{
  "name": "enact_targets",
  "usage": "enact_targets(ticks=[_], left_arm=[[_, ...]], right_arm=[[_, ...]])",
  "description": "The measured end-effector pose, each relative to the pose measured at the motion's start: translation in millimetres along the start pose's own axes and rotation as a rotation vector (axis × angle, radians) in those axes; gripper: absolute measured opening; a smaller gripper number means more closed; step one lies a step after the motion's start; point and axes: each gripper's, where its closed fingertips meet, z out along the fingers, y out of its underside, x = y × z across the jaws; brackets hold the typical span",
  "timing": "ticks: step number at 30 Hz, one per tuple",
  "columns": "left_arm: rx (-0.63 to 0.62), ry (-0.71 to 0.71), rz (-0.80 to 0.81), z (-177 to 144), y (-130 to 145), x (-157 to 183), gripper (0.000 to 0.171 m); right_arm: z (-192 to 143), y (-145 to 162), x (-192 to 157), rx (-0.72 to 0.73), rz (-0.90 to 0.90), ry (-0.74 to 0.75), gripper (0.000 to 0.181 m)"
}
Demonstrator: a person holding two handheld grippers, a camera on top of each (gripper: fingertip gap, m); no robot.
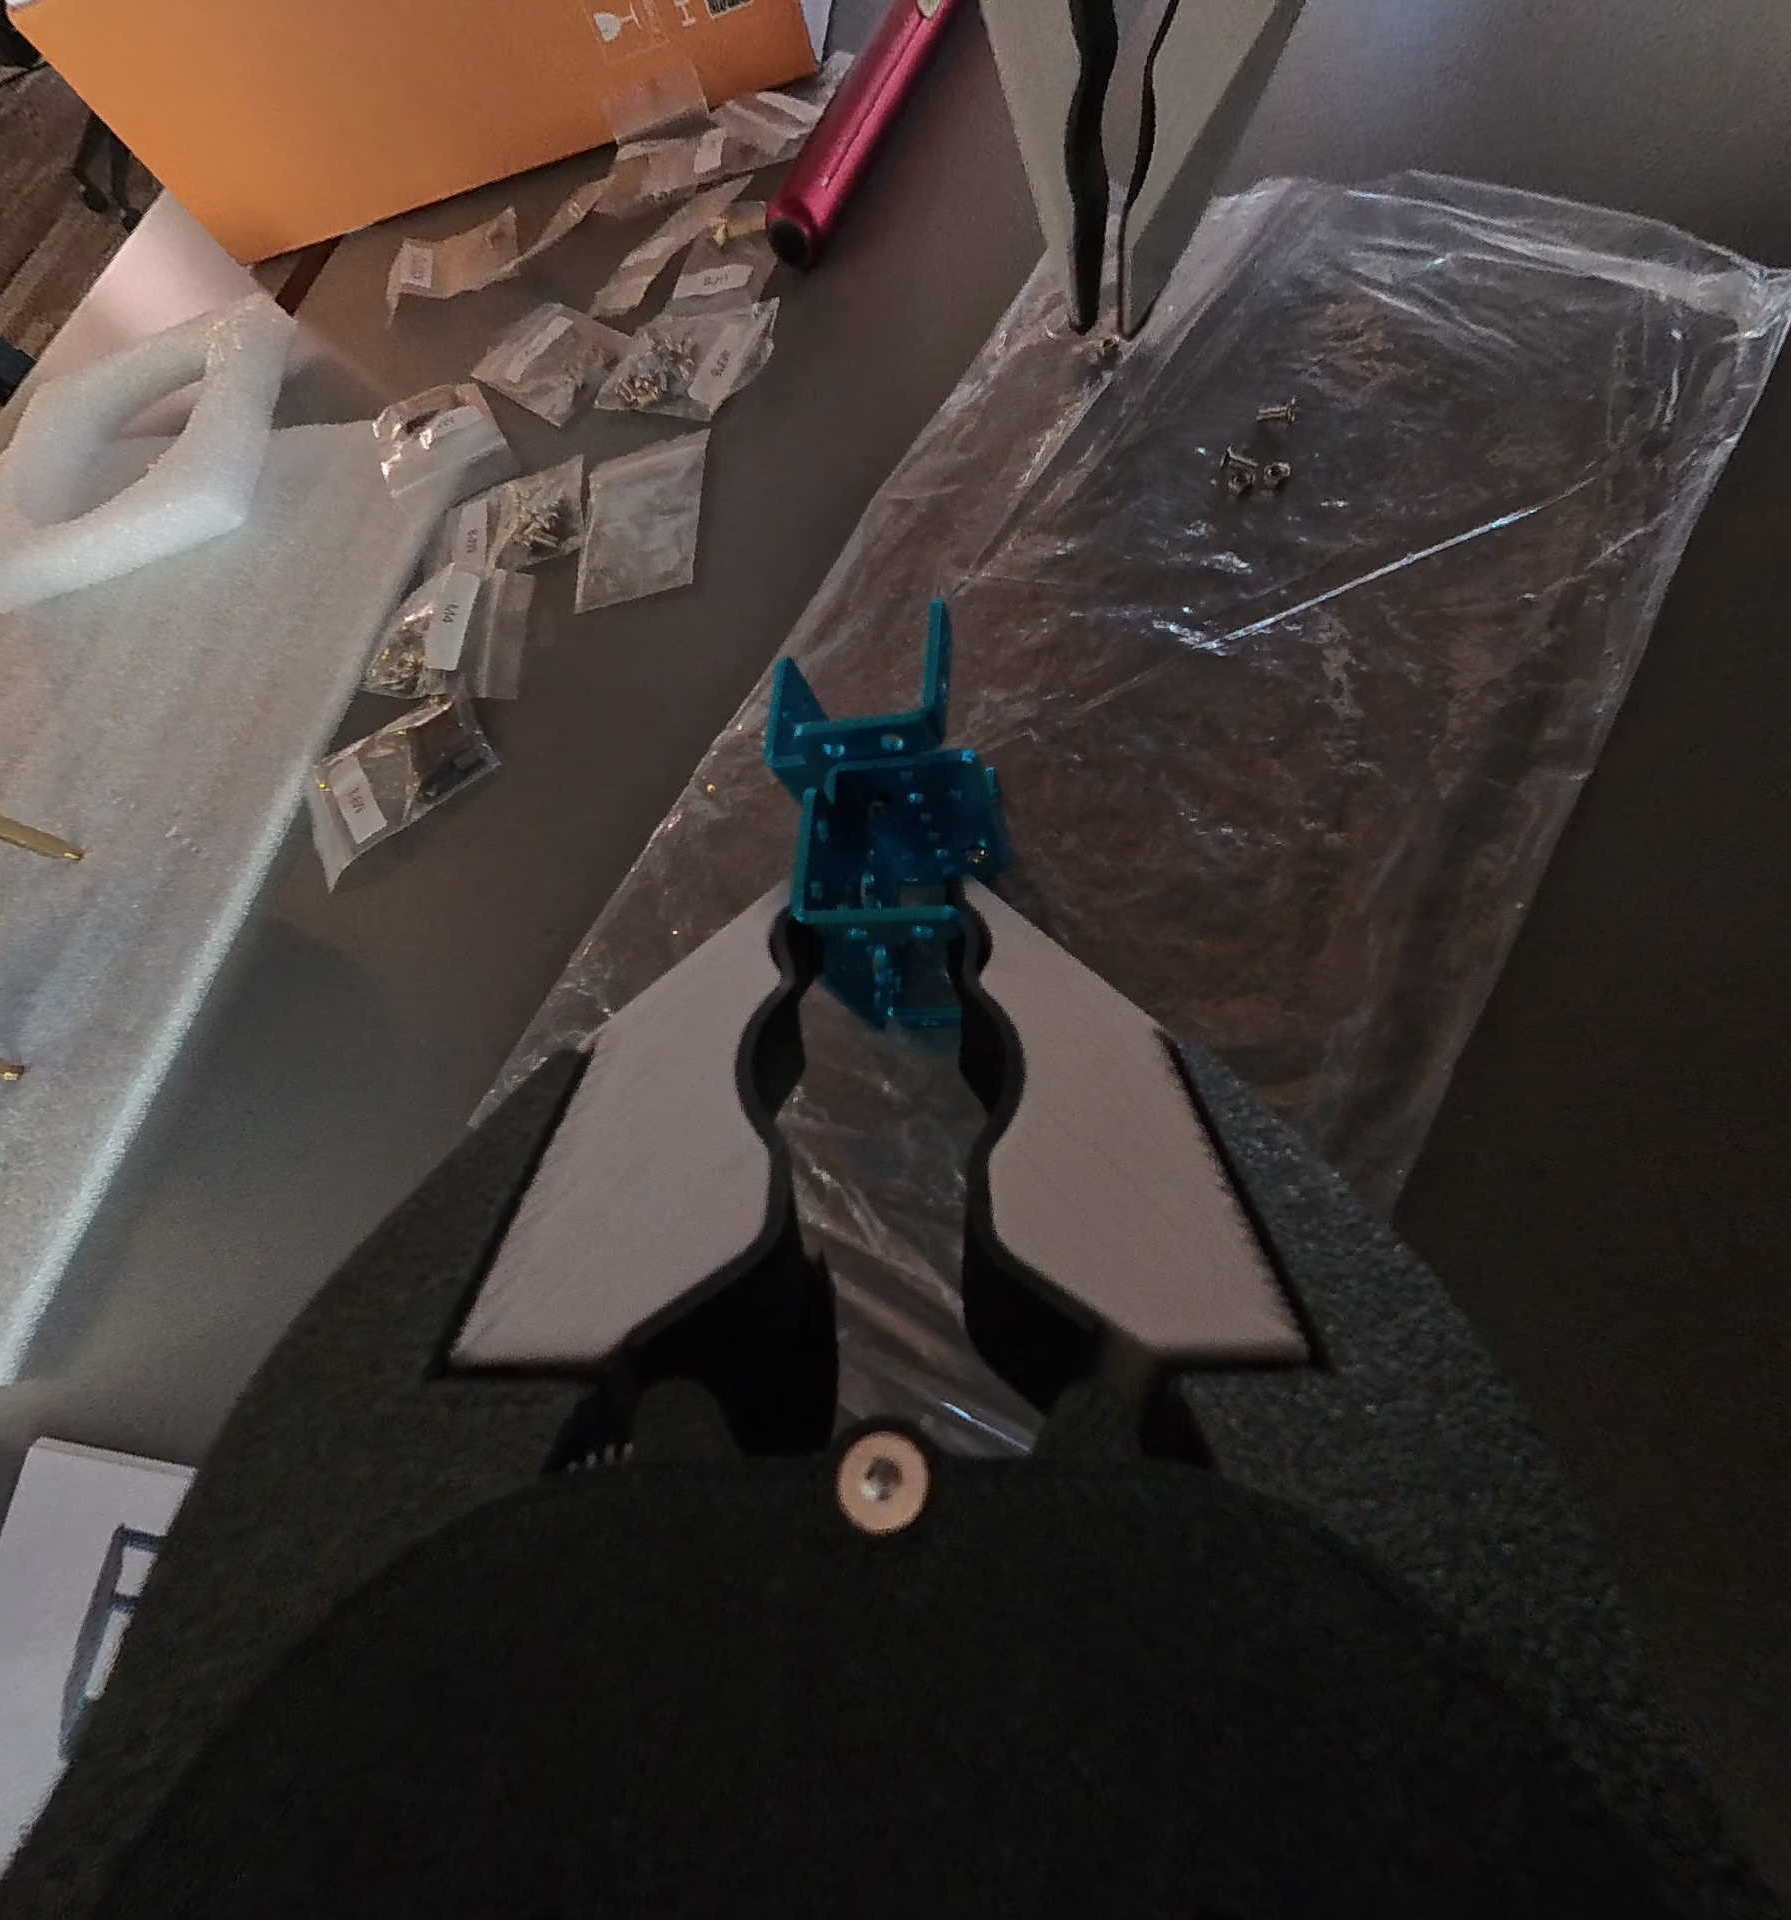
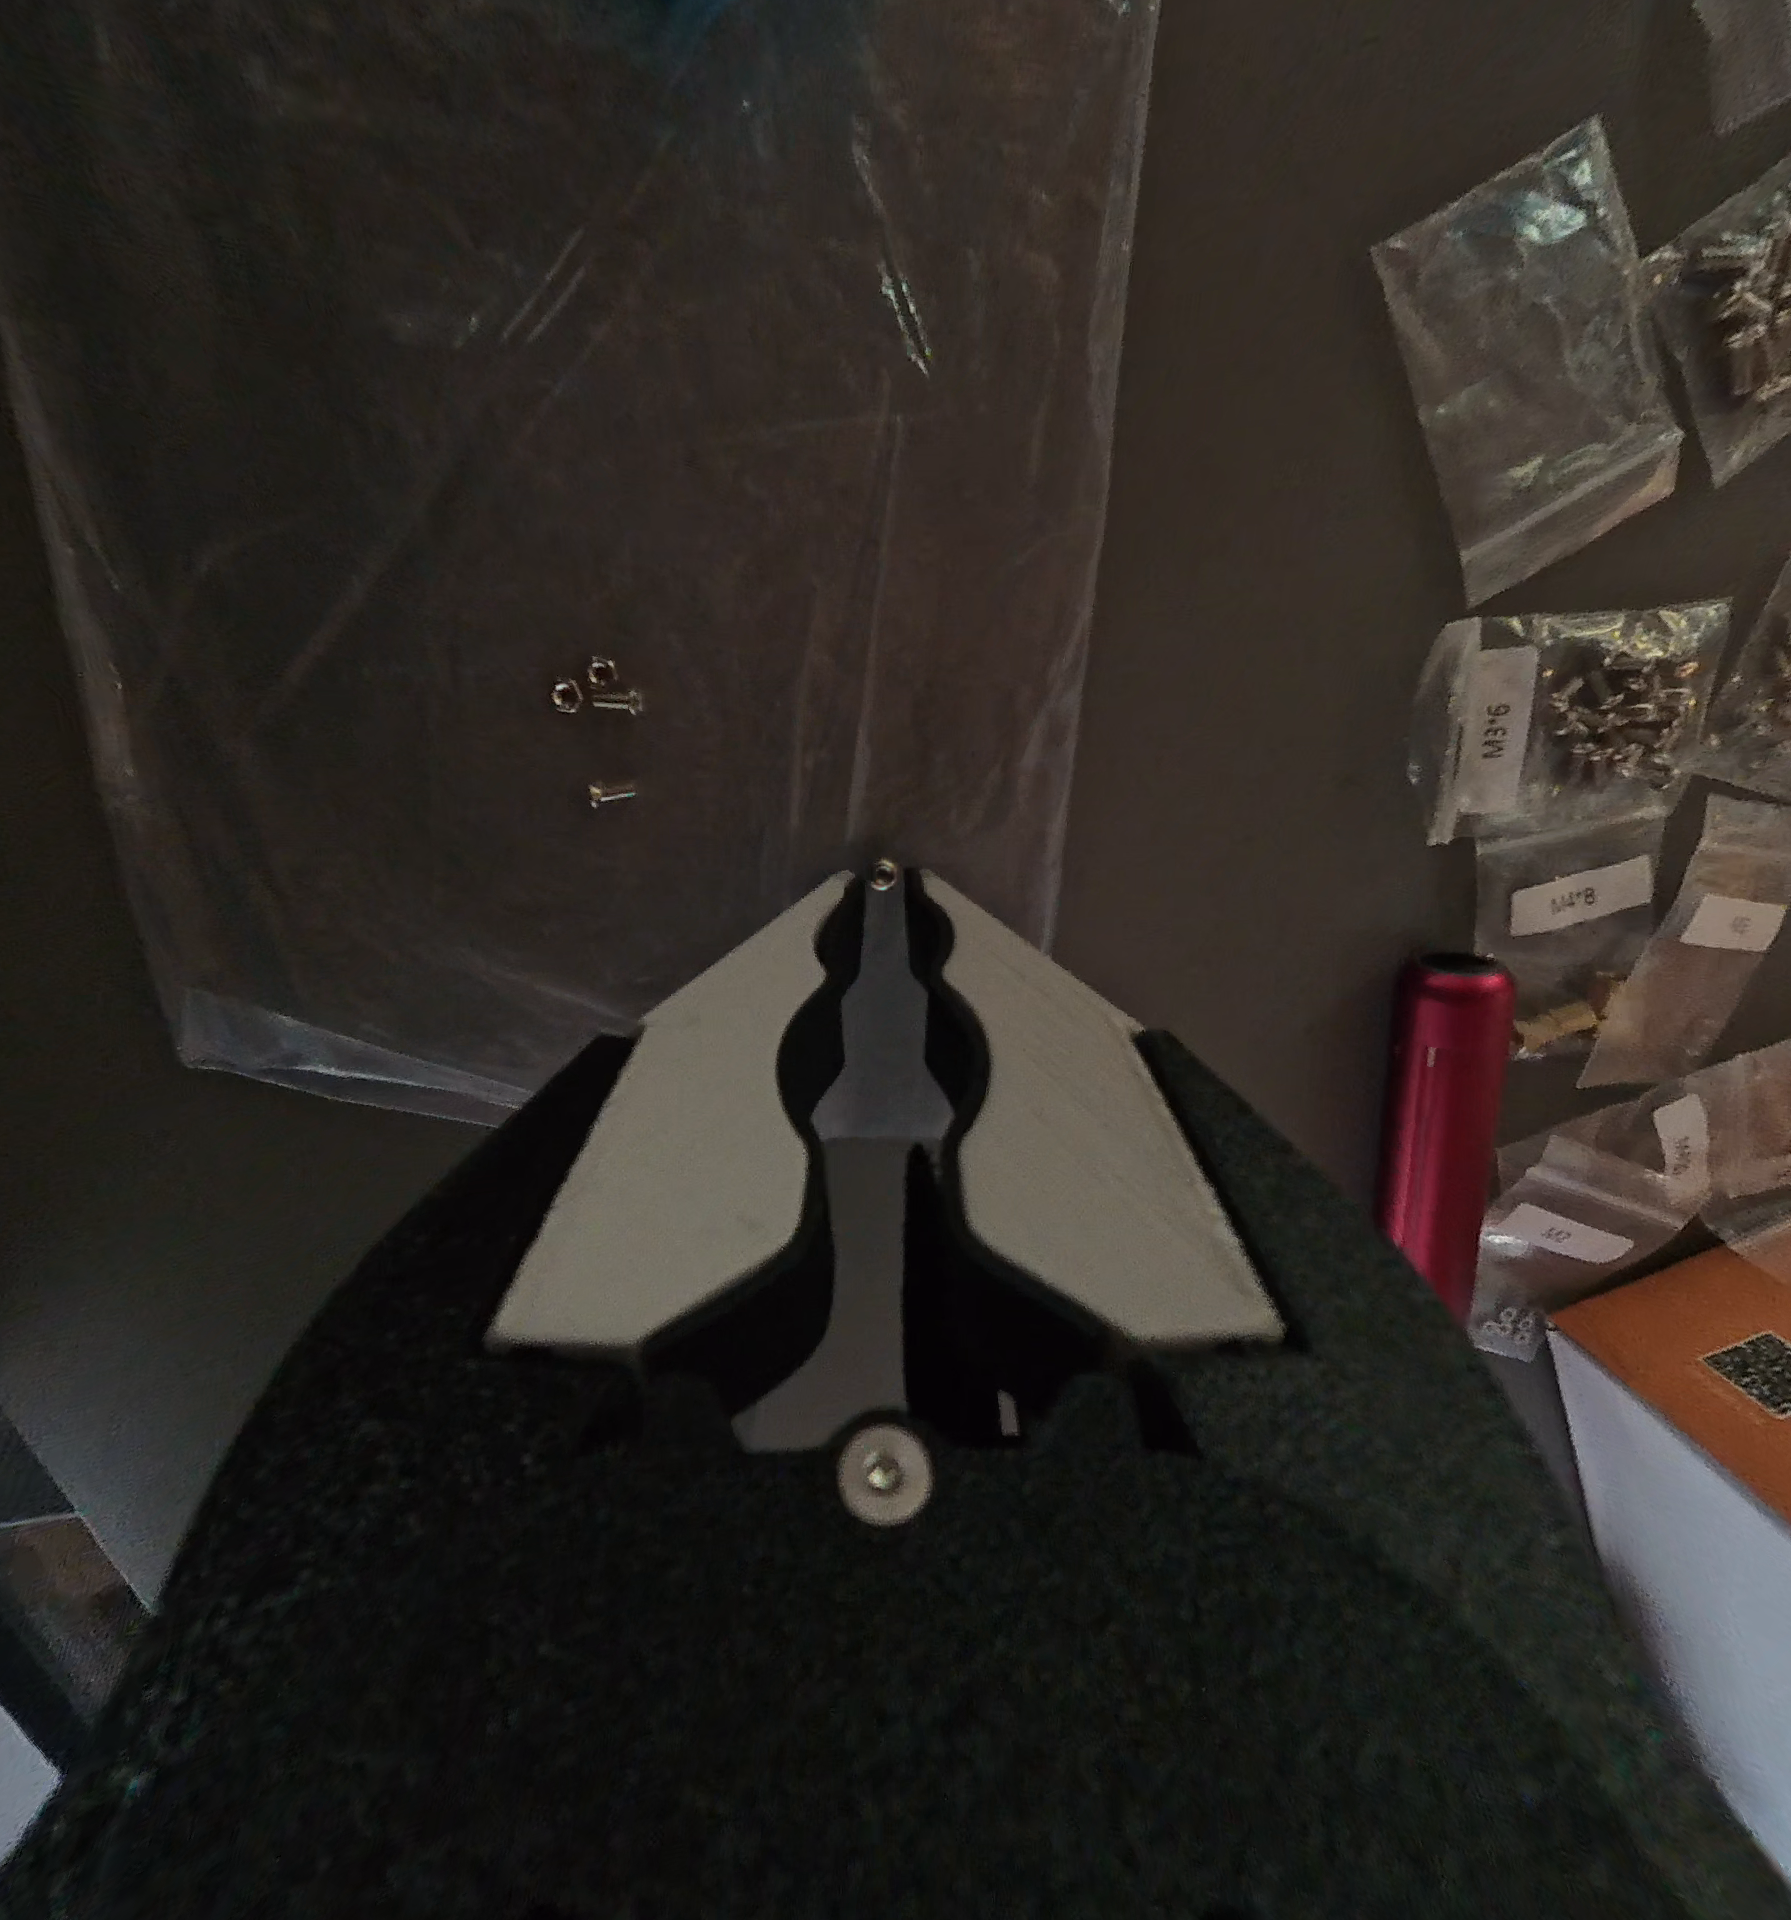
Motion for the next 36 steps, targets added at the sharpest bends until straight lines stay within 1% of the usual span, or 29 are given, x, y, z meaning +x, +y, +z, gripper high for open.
enact_targets(ticks=[5,9,13,19,22,24,27,33,36], left_arm=[[0.001,0.002,0.005,-1,-1,1,0.024],[0.000,0.001,0.010,-1,-1,1,0.024],[0.000,0.001,0.010,-1,-1,1,0.024],[-0.007,0.016,0.009,-2,0,3,0.025],[-0.004,0.055,-0.002,-5,-1,8,0.028],[-0.006,0.063,0.001,-6,-2,8,0.029],[-0.003,0.078,-0.001,-7,-2,9,0.030],[0.004,0.075,0.013,-10,-3,6,0.031],[0.039,0.113,0.002,-17,-9,8,0.031]], right_arm=[[4,-1,-2,-0.029,-0.032,-0.017,0.005],[5,-1,-2,-0.040,-0.017,-0.053,0.005],[5,-1,-2,-0.028,-0.004,-0.075,0.004],[1,-3,-2,0.021,0.005,-0.067,0.004],[-5,-12,-1,0.089,0.029,-0.078,0.004],[-9,-23,-1,0.158,0.044,-0.093,0.004],[-12,-49,-5,0.302,0.080,-0.170,0.004],[-12,-105,-15,0.559,0.121,-0.373,0.004],[-8,-119,-14,0.617,0.147,-0.439,0.002]])
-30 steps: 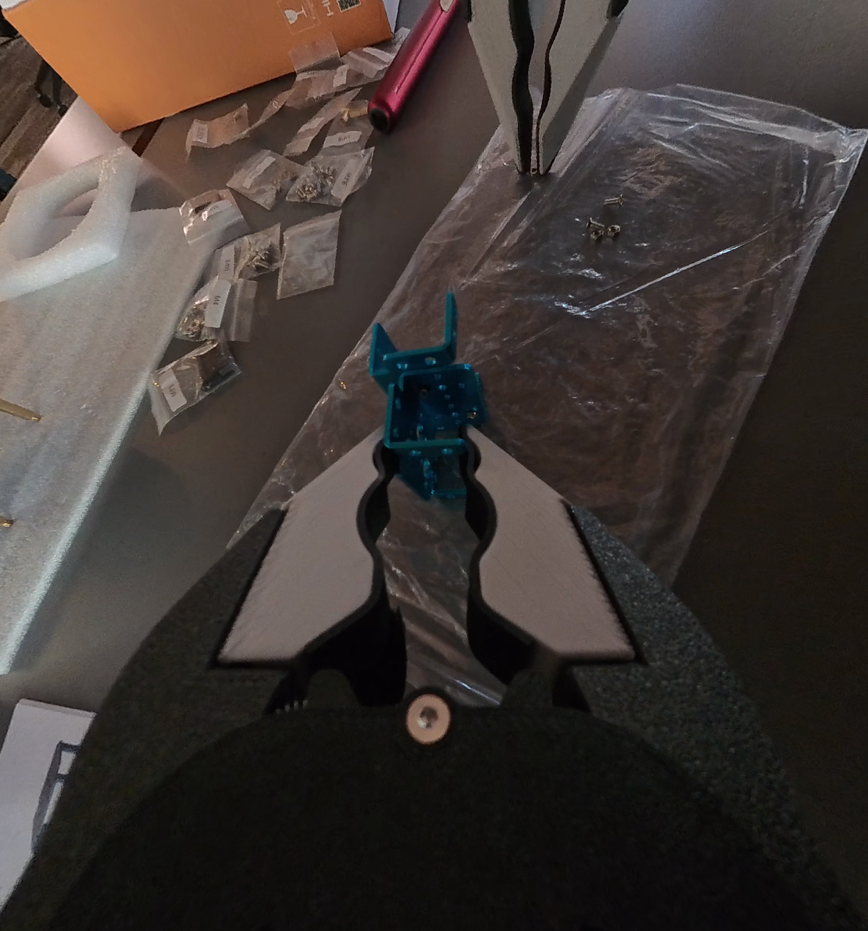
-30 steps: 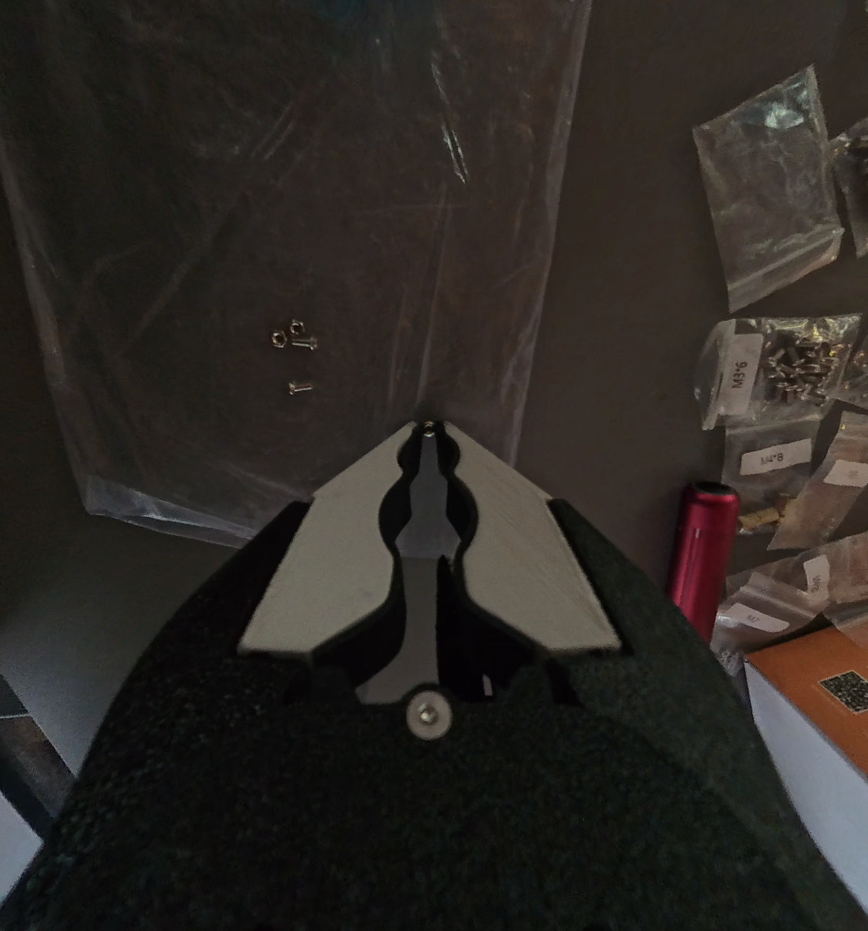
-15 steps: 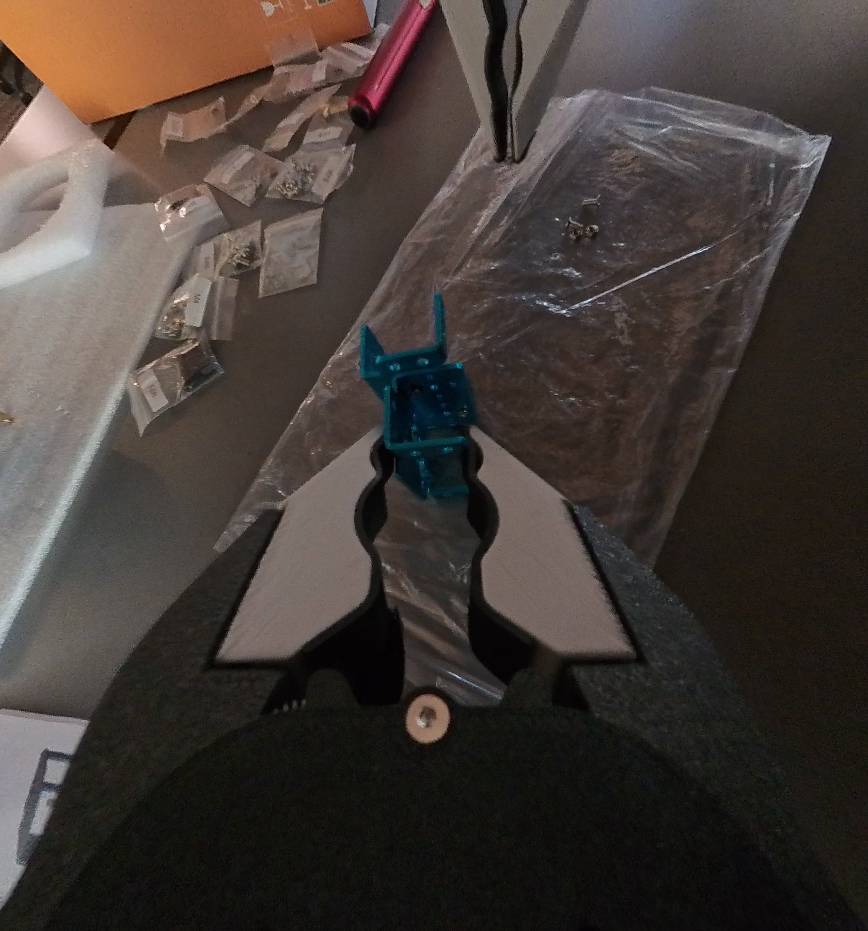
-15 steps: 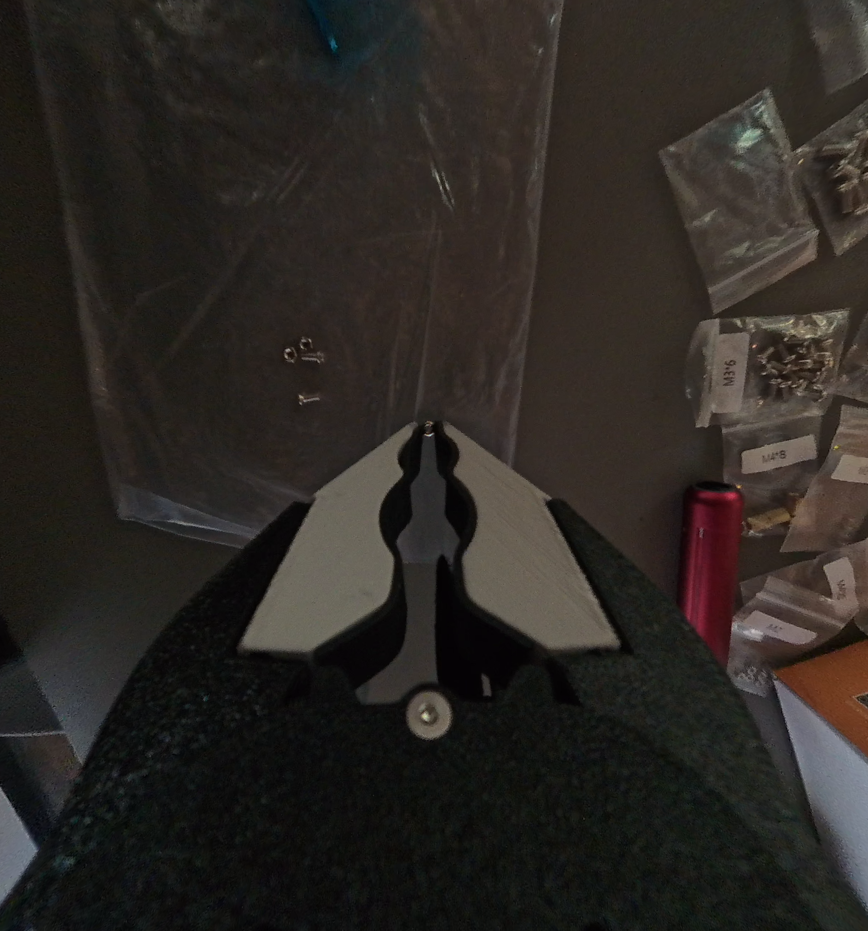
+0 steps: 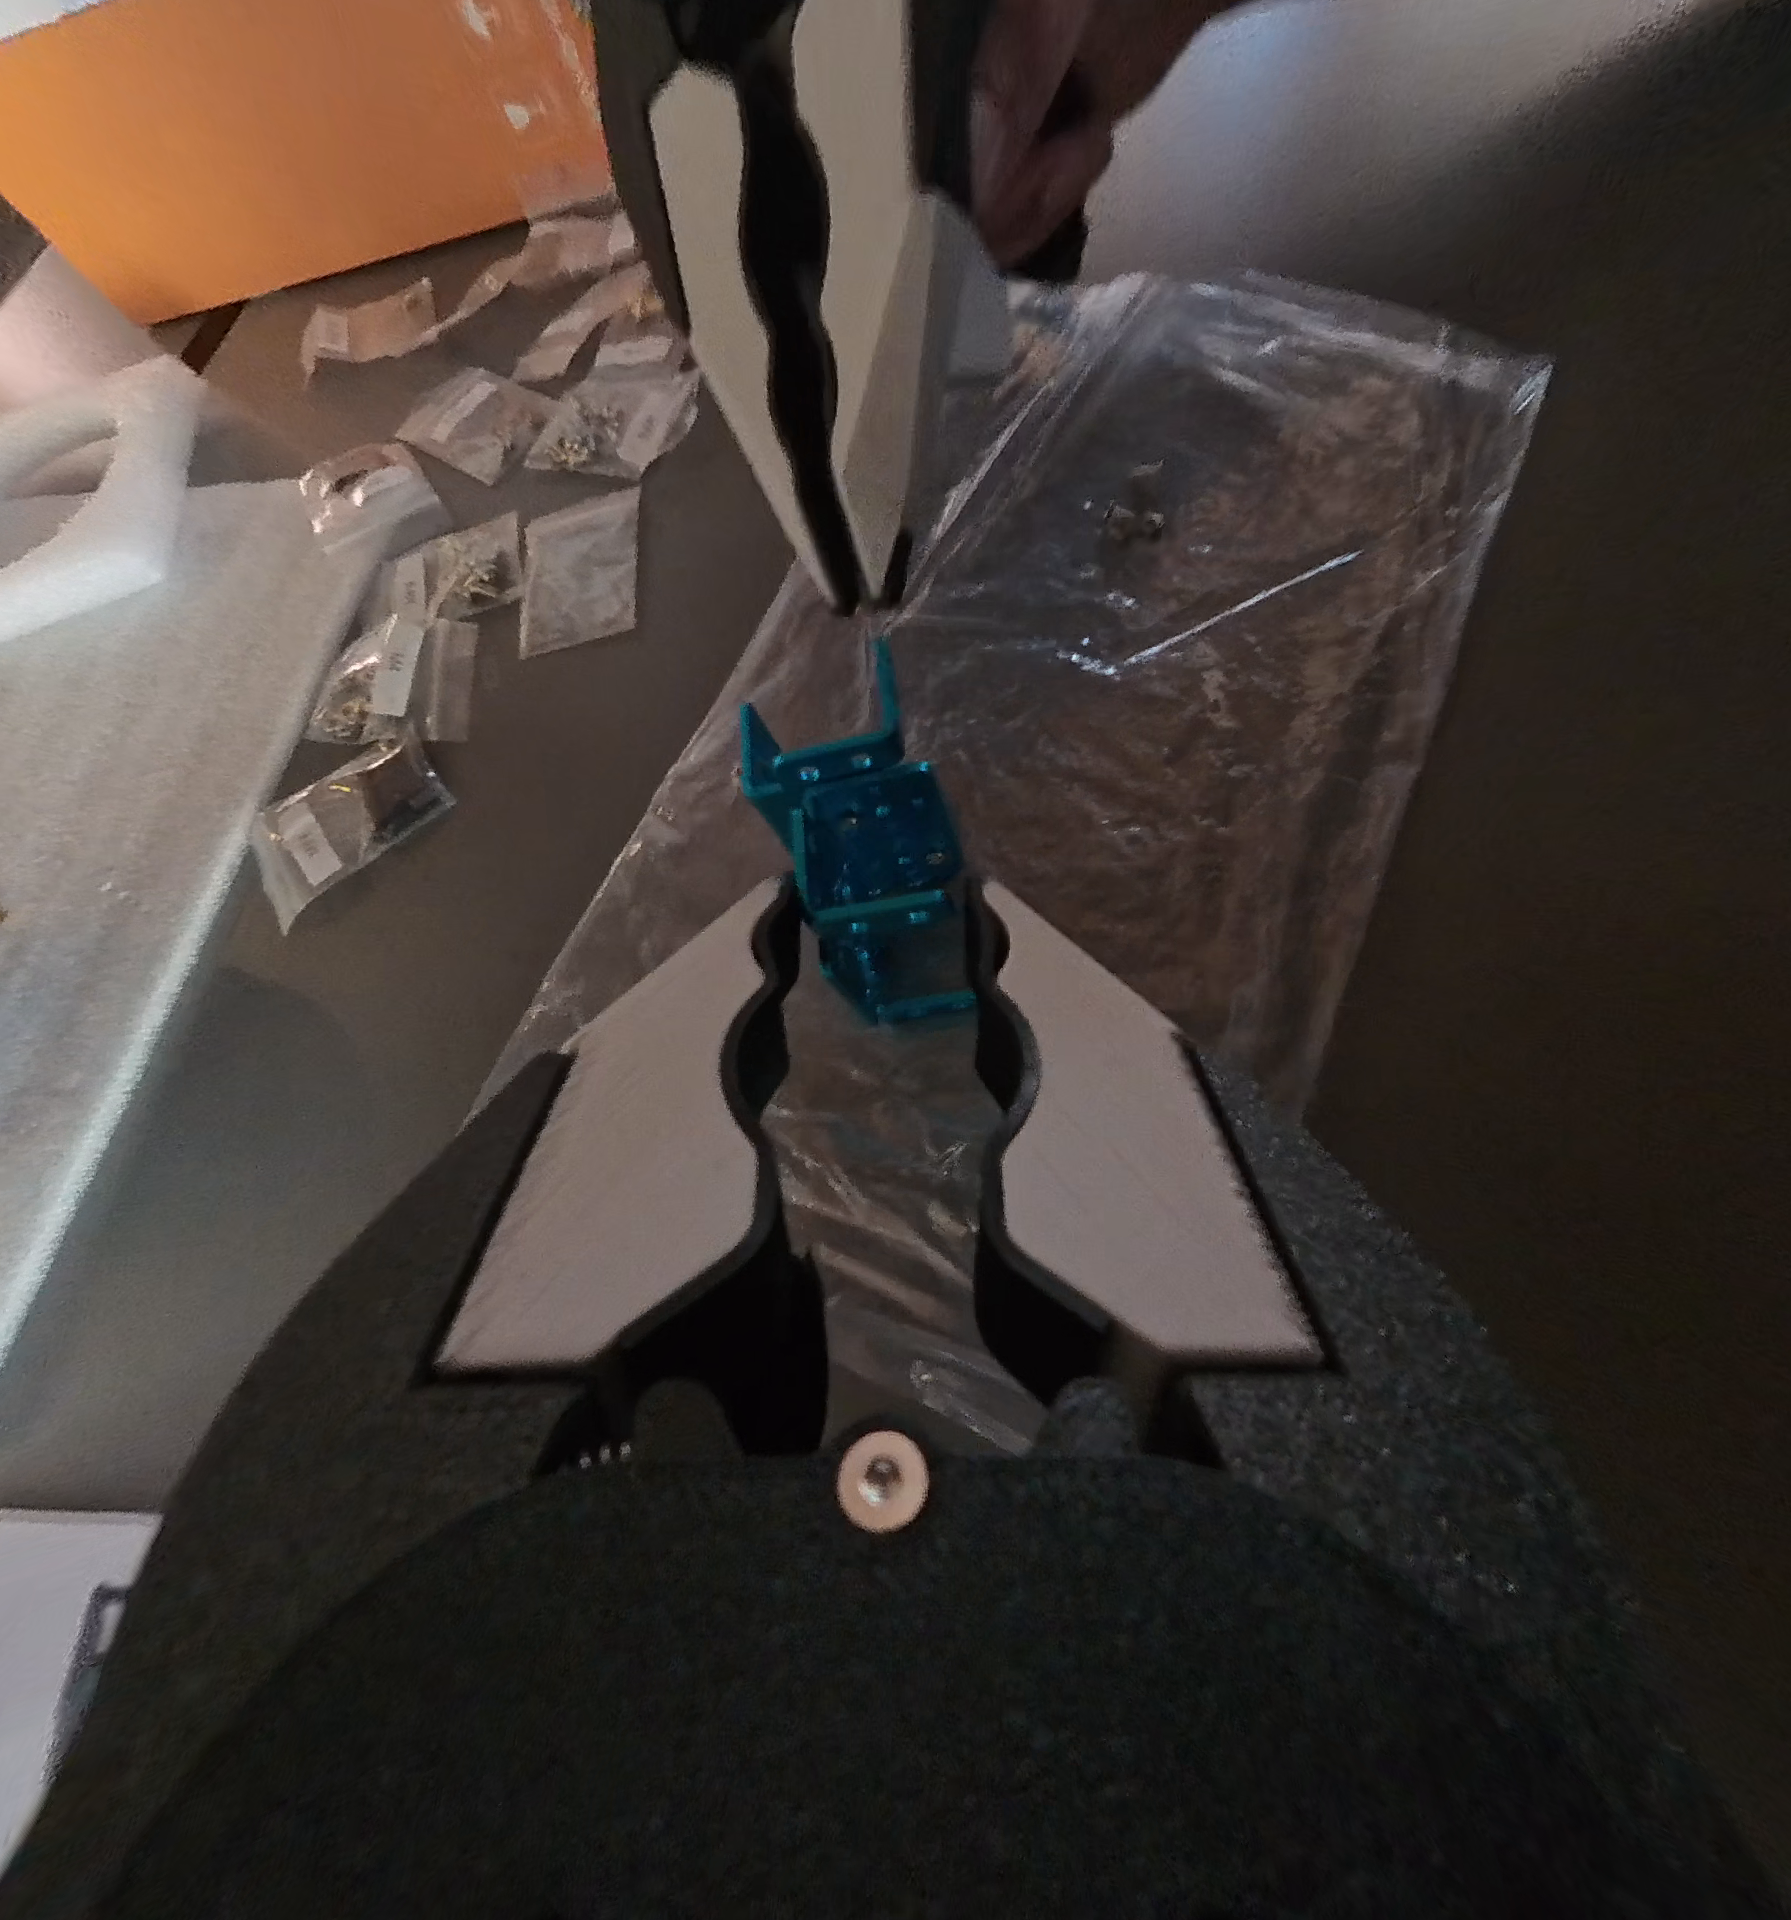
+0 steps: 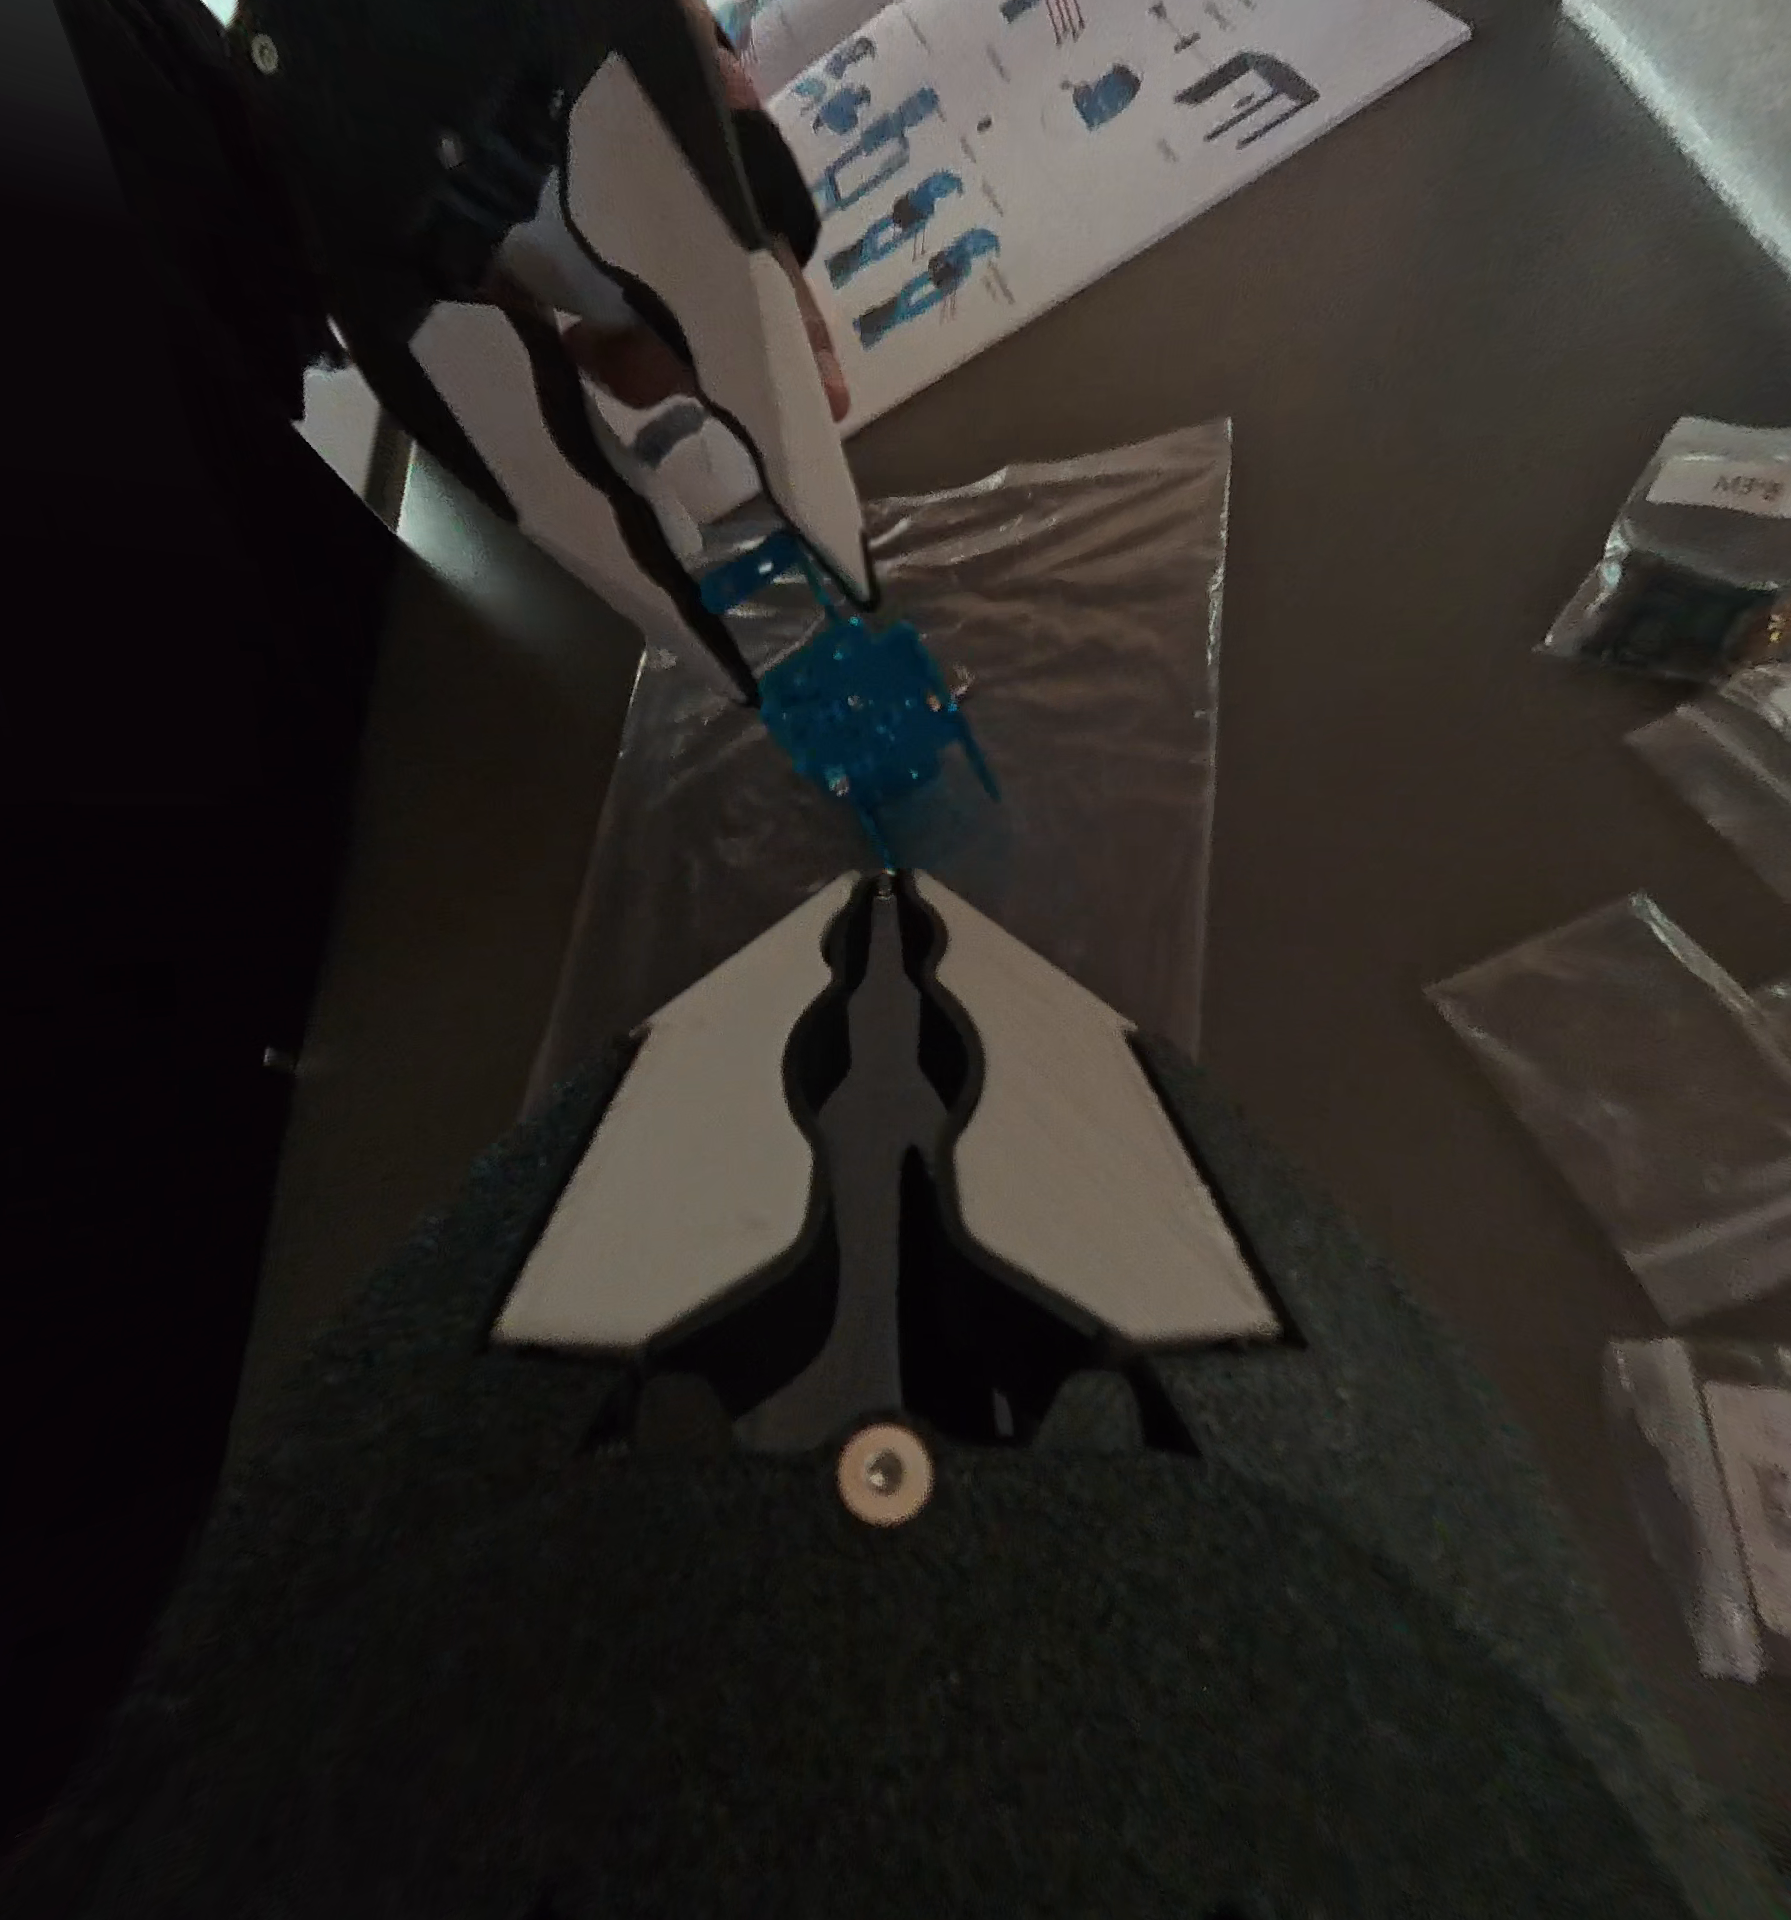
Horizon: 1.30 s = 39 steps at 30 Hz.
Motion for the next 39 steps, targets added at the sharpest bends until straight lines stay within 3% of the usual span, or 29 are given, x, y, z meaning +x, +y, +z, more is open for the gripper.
enact_targets(ticks=[7,10,15,27,39], left_arm=[[0.078,0.128,-0.091,-11,3,-5,0.032],[0.029,0.107,-0.076,-6,16,-11,0.032],[0.017,0.097,-0.034,3,15,-4,0.029],[0.010,0.038,-0.001,7,13,-7,0.004],[0.011,0.021,-0.008,9,11,-7,0.003]], right_arm=[[17,-8,1,0.030,0.012,-0.056,0.003],[17,-12,5,0.039,0.063,-0.061,0.003],[15,-21,5,0.085,0.189,-0.117,0.002],[22,-18,2,0.143,0.529,-0.260,0.002],[32,-19,-4,0.144,0.684,-0.399,0.002]])
